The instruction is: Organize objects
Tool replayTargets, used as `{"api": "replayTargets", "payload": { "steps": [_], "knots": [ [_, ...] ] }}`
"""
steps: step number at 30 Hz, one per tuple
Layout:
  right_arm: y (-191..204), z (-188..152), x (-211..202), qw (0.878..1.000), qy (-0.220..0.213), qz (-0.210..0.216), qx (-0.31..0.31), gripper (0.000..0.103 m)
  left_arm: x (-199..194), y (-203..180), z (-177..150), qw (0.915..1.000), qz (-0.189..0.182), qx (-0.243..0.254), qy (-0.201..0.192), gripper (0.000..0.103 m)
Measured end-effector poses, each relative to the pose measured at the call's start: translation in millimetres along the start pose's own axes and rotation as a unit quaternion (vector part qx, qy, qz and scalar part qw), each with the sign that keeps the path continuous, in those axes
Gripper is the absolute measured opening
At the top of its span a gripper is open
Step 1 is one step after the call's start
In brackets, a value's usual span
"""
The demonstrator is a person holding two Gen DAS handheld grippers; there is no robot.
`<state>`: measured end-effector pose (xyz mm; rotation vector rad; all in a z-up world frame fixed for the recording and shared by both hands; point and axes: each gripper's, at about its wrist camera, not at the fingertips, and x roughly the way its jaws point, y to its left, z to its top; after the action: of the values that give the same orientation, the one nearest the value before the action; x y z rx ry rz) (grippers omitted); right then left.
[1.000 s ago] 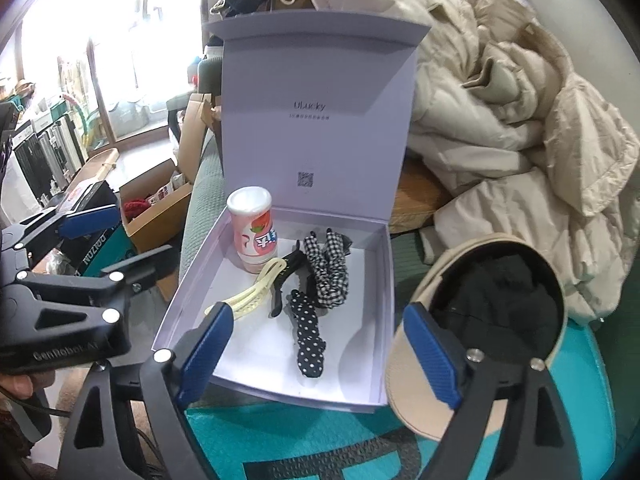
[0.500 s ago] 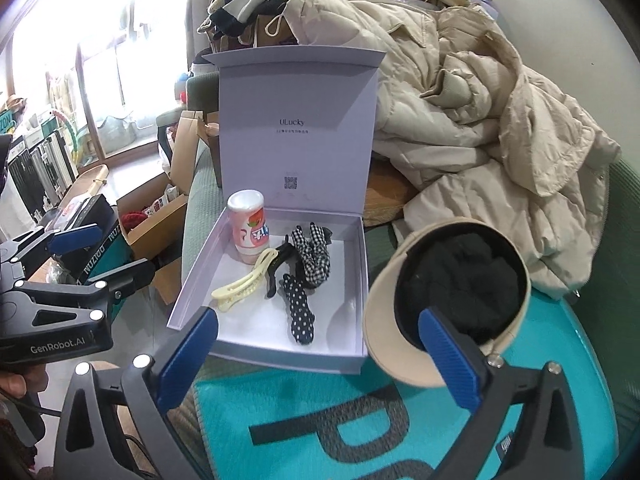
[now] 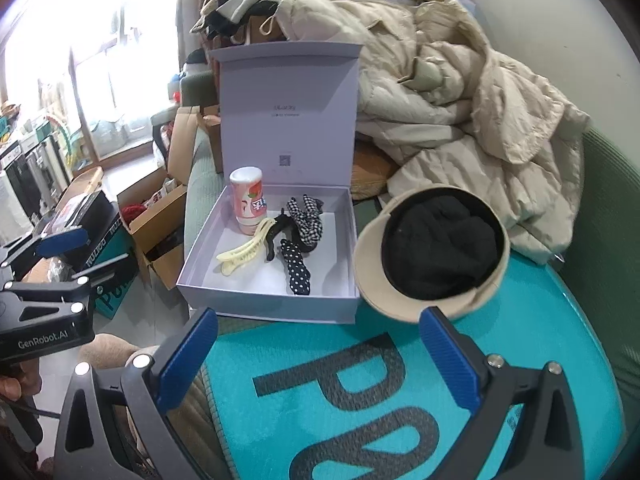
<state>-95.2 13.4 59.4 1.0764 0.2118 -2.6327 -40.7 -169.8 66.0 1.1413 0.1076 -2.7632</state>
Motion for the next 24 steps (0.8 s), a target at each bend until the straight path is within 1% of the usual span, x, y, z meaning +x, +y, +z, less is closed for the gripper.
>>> {"api": "replayTargets", "payload": {
  "steps": [5,9,13,19,24],
  "knots": [
    [3.1,-19.4,-15.4,1.000,-0.002,0.005,0.006,0.102,-12.5,-2.2,-18.0,1.0000,-0.002,-0.004,0.004,0.086],
    [4.5,-34.5,-21.0,1.000,0.009,0.005,0.013,0.102,-21.7,-5.9,-31.5,1.0000,0.000,0.004,0.006,0.086],
    [5.5,-46.8,-25.1,1.000,0.018,0.001,0.024,0.102,-28.8,-9.5,-45.0,0.9998,-0.007,0.005,0.016,0.086],
    [15.3,-57.4,-33.2,1.000,0.018,-0.003,0.010,0.102,-33.6,-9.9,-54.1,0.9996,-0.011,-0.002,0.025,0.086],
    [19.4,-61.0,-35.6,1.000,0.022,-0.002,0.008,0.102,-37.1,-10.9,-57.6,0.9996,-0.006,0.003,0.027,0.086]
  ]
}}
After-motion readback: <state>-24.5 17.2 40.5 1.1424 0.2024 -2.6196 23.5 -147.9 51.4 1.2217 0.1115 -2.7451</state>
